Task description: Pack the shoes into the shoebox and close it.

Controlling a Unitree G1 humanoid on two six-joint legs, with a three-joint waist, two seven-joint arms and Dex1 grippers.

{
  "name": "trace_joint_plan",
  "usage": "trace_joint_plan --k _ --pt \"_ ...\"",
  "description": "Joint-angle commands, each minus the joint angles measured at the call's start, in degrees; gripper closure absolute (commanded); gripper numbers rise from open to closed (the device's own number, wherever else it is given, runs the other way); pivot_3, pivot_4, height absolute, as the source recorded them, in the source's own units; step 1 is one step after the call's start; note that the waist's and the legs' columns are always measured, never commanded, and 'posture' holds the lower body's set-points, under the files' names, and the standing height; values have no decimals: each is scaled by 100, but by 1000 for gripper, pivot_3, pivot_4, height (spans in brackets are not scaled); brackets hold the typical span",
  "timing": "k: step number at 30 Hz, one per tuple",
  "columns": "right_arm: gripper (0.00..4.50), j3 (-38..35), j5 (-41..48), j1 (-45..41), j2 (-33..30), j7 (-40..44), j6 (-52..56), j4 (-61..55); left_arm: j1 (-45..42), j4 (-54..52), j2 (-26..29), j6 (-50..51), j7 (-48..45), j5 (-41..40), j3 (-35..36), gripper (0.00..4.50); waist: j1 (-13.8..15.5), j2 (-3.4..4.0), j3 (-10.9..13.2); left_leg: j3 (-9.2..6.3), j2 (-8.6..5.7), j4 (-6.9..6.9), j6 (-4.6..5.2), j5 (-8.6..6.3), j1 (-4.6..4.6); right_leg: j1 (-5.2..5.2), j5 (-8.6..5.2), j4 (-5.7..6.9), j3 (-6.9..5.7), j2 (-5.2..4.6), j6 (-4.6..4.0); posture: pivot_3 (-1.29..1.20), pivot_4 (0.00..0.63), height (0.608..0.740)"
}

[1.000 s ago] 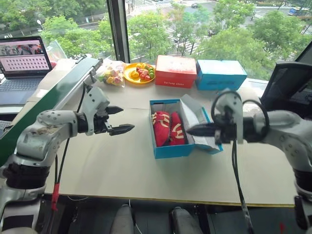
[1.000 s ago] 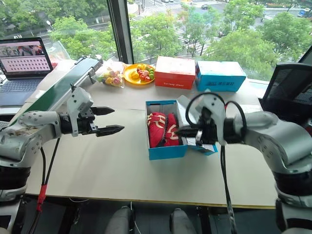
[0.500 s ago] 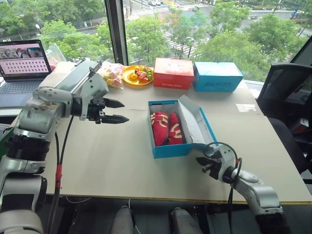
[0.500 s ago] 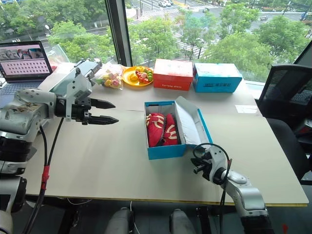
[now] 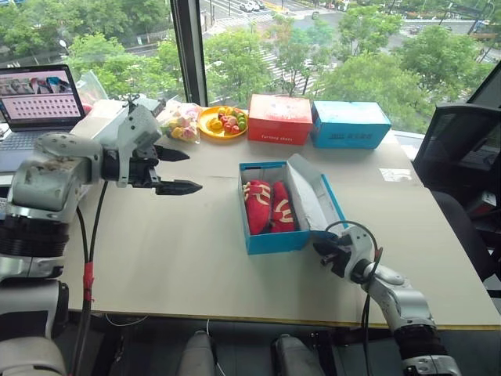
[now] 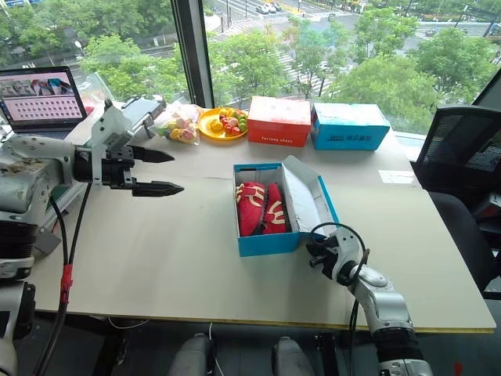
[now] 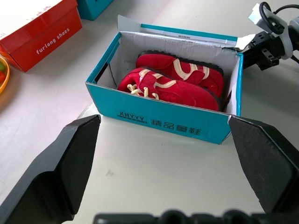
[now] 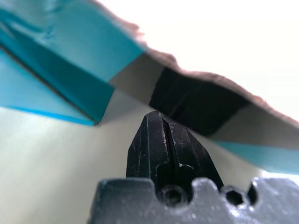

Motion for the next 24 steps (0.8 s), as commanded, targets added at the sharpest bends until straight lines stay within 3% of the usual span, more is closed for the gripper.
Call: trace_joint_plan --k 1,4,11,17,24 --pt "4500 -522 29 -143 118 -434 -303 530 -87 -260 118 26 -91 -130 206 44 -3 0 0 0 0 0 0 0 2 2 1 0 0 0 -1 0 150 739" --pt "4500 -1588 1062 -380 444 -522 -339 794 1 -497 220 93 -304 -286 219 44 13 0 0 0 0 0 0 1 7 10 3 -1 0 -1 -3 0 150 739" --pt "4500 -2316 1908 -749 257 -416 55 172 240 -793 362 207 -475 -488 280 44 0 6 3 2 0 -21 3 3 5 3 -1 -2 -1 -4 -9 0 150 739" --pt "4500 -1907 2779 -1262 65 -287 1290 -1366 309 -834 330 175 -378 -465 290 44 -149 21 11 1 0 -43 6 5 3 -18 -5 9 3 1 -18 0 150 739" --pt "4500 -994 3014 -1561 -208 -155 2342 -2433 544 -991 425 191 -244 -487 433 44 -123 21 11 0 0 -47 7 3 -5 -20 -10 7 0 1 -31 0 150 739"
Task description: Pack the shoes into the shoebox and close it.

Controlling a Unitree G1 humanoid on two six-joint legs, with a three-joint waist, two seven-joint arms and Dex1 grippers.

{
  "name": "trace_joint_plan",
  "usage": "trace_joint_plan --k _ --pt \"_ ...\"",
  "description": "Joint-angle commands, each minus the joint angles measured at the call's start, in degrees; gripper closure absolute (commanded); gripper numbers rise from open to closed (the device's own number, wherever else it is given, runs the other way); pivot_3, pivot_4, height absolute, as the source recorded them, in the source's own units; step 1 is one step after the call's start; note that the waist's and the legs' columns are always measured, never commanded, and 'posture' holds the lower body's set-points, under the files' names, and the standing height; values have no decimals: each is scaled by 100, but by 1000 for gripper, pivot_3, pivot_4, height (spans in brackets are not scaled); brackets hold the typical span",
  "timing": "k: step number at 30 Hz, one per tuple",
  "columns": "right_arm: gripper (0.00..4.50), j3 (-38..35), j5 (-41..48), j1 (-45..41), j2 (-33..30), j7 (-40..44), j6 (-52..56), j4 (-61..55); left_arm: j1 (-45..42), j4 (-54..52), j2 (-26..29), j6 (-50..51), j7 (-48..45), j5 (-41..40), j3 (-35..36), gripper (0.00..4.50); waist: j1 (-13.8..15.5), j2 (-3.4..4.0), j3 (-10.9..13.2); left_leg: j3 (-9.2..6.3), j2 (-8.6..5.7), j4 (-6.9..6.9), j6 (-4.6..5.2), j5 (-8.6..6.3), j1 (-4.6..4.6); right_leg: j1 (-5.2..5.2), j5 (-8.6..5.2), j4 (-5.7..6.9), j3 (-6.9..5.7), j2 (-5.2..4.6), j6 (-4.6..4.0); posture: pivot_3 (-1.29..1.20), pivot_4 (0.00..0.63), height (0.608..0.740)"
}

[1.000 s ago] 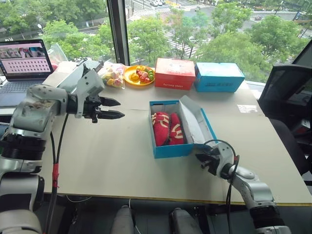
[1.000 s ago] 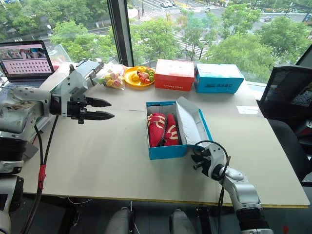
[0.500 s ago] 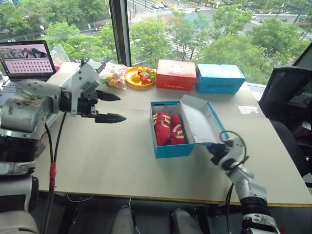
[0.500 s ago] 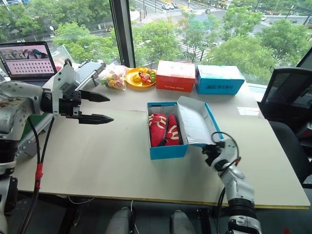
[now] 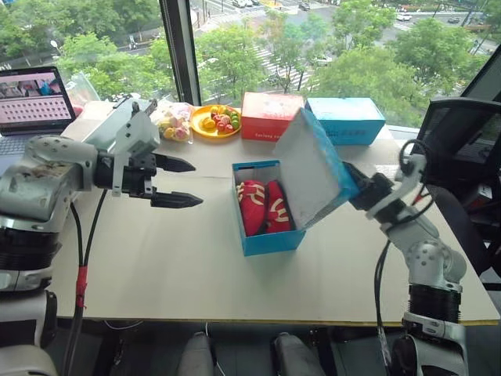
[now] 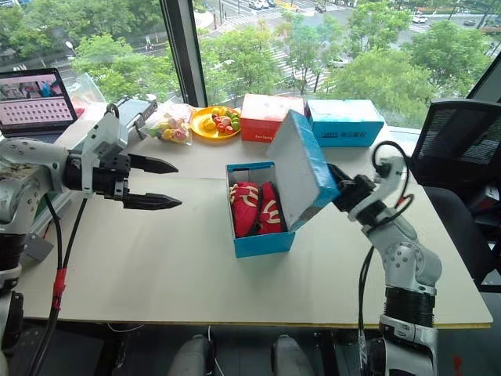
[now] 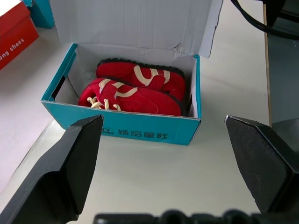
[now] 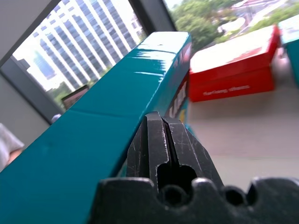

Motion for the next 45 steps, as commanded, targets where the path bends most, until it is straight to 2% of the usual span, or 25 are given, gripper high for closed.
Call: trace_joint_plan --k 1,5,10,14,17,20,26,31,33,34,38,39,45 --pt "4500 382 127 -226 -225 98 488 -609 82 -268 165 -25 87 -64 283 44 15 0 0 0 0 1 0 0 -3 -3 0 0 0 0 -1 0 150 739" --pt "4500 762 -96 -405 -334 131 691 -561 190 -396 180 28 185 -106 371 44 38 0 0 0 0 4 0 0 -6 -3 -1 -1 -2 -1 1 0 150 739" --pt "4500 996 -637 -1481 -222 222 396 655 408 -549 226 -15 334 -93 465 44 11 0 0 1 0 9 0 0 -5 -5 -2 0 -1 -1 3 0 150 739" --pt "4500 1850 -1596 -2348 -73 872 -225 1818 661 -766 244 51 502 -166 616 44 -23 0 0 1 0 1 0 0 -6 -12 -1 1 -1 0 -2 0 150 739" --pt "4500 2474 -2362 -2673 60 1318 -847 2626 838 -963 238 139 669 -266 722 44 -19 0 0 1 0 -5 1 -1 -5 -13 0 0 -2 0 -11 0 150 739" --pt "4500 3044 -3156 -3109 451 1465 -1498 3830 1166 -1238 263 241 881 -338 934 44 9 0 1 1 0 -4 5 -7 -12 -14 0 -3 -6 0 -20 0 150 739" --pt "4500 3377 -4004 -3678 1153 1490 -2259 5269 1597 -1699 244 442 1227 -544 1198 44 -8 1 2 0 0 -1 4 -7 -29 -28 2 2 -9 -1 -22 0 150 739" --pt "4500 3499 -4594 -3640 1097 1481 -2854 5629 1787 -1886 301 532 1356 -677 1315 44 18 1 1 -1 0 -1 2 -9 -25 -21 1 -1 -12 -2 -22 0 150 739" --pt "3937 3210 -4370 -3584 996 1701 -2820 5229 1823 -1900 294 525 1371 -701 1288 0 23 1 1 -1 0 0 1 -8 -21 -17 2 0 -14 -2 -22 0 150 739" --pt "3726 3026 -4173 -3508 870 1889 -2701 4778 1838 -1913 275 518 1347 -731 1252 0 32 1 1 -1 0 1 0 -8 -20 -17 2 1 -14 -3 -23 0 150 739" --pt "2420 2471 -3523 -2994 163 2403 -1803 2720 1882 -1987 7 344 1207 -1052 1312 0 128 4 4 -1 0 2 -1 -7 -30 -22 2 1 -15 -4 -23 0 150 739" --pt "1932 2398 -3420 -2823 -41 2475 -1536 2244 1899 -1930 -3 233 1224 -951 1245 0 147 4 4 -1 0 2 -2 -7 -35 -26 2 -2 -15 -5 -22 0 150 739" --pt "21 1926 -2922 -1997 -1034 2539 -266 339 1884 -1626 -177 -305 1366 -539 1014 0 155 4 4 0 2 -7 -7 -12 -22 -24 -3 0 -16 -3 -31 0 150 739"
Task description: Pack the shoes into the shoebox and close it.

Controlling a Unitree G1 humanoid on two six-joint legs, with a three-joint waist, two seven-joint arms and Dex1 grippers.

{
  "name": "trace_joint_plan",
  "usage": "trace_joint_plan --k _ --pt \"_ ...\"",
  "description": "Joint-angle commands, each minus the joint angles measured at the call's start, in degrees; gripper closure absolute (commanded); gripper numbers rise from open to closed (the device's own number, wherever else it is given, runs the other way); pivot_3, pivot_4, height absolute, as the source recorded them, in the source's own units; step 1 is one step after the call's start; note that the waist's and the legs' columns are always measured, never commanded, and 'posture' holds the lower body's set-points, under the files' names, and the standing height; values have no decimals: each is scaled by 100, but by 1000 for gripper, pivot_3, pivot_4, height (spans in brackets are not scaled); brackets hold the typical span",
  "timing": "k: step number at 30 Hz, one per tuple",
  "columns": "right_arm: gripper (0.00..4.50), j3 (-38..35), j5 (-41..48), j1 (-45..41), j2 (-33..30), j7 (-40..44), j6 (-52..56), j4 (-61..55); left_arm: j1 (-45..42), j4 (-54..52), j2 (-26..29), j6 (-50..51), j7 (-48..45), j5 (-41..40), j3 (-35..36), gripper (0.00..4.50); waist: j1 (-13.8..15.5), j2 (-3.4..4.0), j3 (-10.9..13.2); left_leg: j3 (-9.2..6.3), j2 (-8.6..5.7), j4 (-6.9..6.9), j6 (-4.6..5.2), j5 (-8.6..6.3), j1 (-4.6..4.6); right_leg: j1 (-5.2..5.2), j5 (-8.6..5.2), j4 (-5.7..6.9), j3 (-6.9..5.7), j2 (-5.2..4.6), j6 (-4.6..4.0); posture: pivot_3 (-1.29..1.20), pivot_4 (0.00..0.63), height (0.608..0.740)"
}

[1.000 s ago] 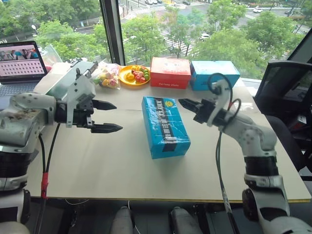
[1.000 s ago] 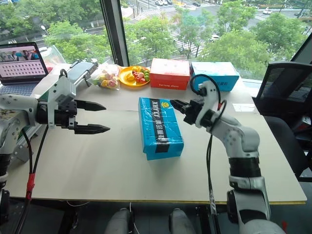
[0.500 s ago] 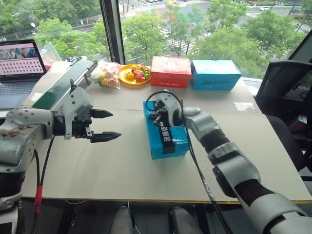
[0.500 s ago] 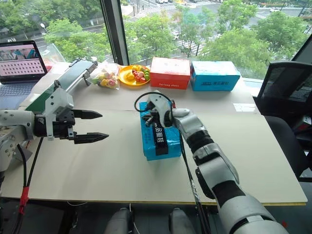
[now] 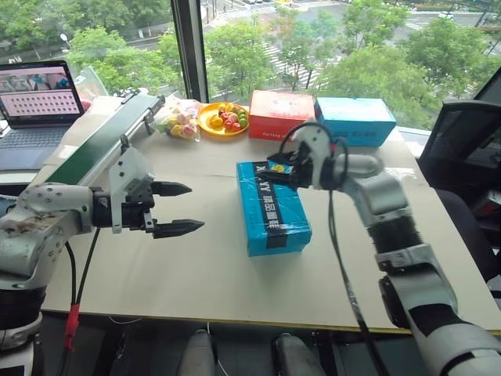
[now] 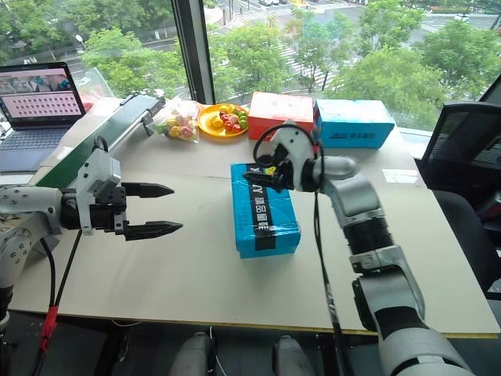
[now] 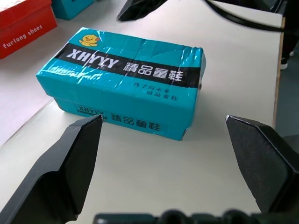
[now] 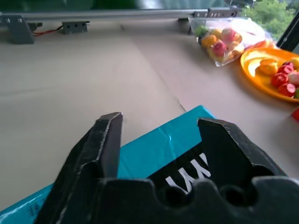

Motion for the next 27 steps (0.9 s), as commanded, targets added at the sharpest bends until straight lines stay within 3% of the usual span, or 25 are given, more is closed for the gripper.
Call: trace_joint_plan --k 1,5,10,15,18,27 --pt "21 -484 362 559 -664 36 785 -1158 -152 166 -212 -344 141 92 -8 0 15 0 0 0 0 1 0 0 -1 0 0 -1 0 0 0 0 150 739" --pt "21 -1098 318 1427 -1248 -370 978 -1653 -188 382 -397 -474 258 160 -56 0 87 -1 0 0 -1 11 0 0 -5 4 0 -5 -1 -2 1 0 150 739" --pt "21 -1806 451 2330 -1206 -962 1049 -1881 249 474 -778 -802 624 282 82 0 31 0 0 1 -1 10 0 0 7 11 -1 -5 4 -1 2 0 150 739" --pt "21 -2378 404 3208 -546 -1631 138 -1906 915 488 -1346 -1228 1278 520 226 0 -2 -1 -1 1 -1 7 3 -2 14 18 -1 -7 8 -1 3 0 150 739" --pt "21 -2849 888 3517 331 -2180 -8 -1915 1320 752 -2064 -1906 2068 936 230 0 -5 2 -4 1 -1 12 3 -1 22 24 1 -5 8 0 6 0 150 739" --pt "21 -2538 -56 4294 1130 -3103 -1856 -1018 2006 1584 -3427 -3493 3561 1851 254 0 23 5 -14 1 -2 22 2 0 31 39 6 -5 10 -2 13 0 150 739"
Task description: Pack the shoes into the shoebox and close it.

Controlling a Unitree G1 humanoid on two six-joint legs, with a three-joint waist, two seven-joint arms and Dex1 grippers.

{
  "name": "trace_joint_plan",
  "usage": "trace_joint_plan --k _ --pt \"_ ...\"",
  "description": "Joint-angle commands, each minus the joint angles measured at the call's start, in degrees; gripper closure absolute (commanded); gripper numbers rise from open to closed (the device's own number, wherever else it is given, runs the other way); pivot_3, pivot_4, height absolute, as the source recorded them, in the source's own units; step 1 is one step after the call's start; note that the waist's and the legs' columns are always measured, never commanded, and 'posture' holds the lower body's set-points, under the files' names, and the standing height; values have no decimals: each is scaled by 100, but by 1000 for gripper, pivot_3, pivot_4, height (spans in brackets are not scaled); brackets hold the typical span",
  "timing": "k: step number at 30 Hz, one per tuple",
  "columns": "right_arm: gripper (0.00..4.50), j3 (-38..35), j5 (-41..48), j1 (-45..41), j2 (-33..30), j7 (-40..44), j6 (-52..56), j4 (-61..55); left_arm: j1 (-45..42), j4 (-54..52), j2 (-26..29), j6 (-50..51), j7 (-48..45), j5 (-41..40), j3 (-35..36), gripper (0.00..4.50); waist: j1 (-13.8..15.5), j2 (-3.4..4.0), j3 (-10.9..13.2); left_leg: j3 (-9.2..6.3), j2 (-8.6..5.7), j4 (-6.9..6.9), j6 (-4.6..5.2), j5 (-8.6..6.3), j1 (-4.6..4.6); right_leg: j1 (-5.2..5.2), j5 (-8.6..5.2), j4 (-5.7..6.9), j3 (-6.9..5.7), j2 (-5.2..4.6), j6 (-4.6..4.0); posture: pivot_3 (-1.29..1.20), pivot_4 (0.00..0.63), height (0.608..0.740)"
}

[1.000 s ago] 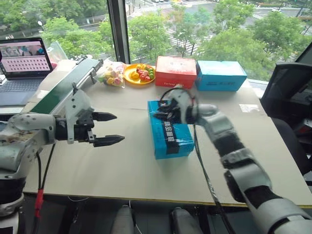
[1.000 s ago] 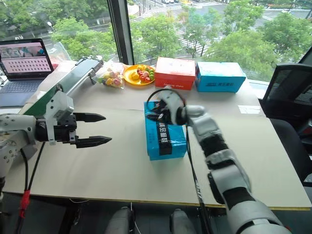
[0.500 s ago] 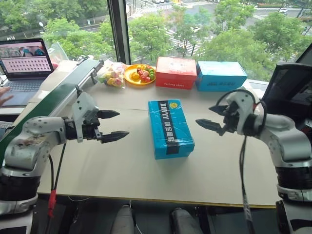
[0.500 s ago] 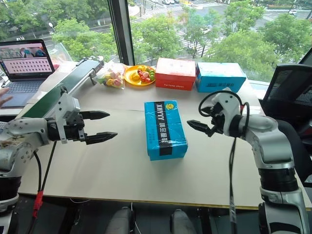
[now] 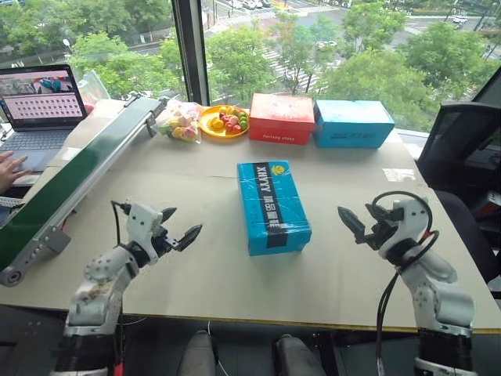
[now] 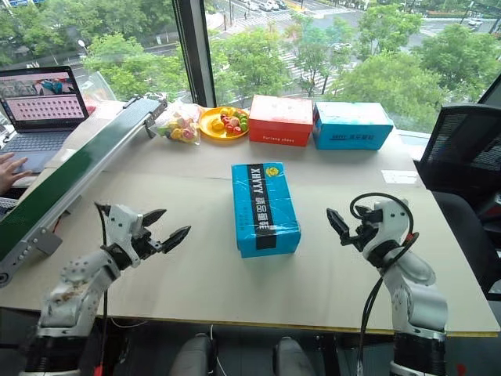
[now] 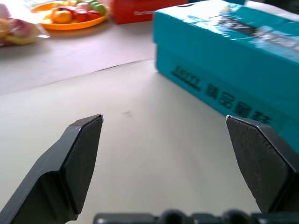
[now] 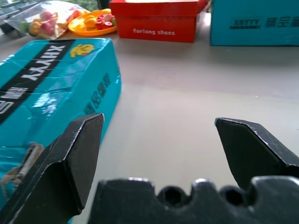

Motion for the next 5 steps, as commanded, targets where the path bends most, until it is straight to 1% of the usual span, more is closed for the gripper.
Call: trace_joint_plan --k 1,3,5 --pt "21 41 -328 250 238 -335 -911 414 249 227 -366 -878 487 394 -63 0 -3 0 -7 0 0 0 0 0 1 0 1 -1 0 0 -1 0 150 739" --pt "21 174 -491 290 277 -385 -1221 649 425 451 -559 -1312 729 702 -199 0 -14 11 -27 1 0 -2 0 0 1 1 1 -4 1 0 -2 0 150 739" --pt "21 253 -581 255 264 -390 -1411 811 475 573 -675 -1505 871 795 -199 0 -22 15 -29 4 -3 -5 -1 0 1 -3 1 -4 8 -2 -2 0 150 739"
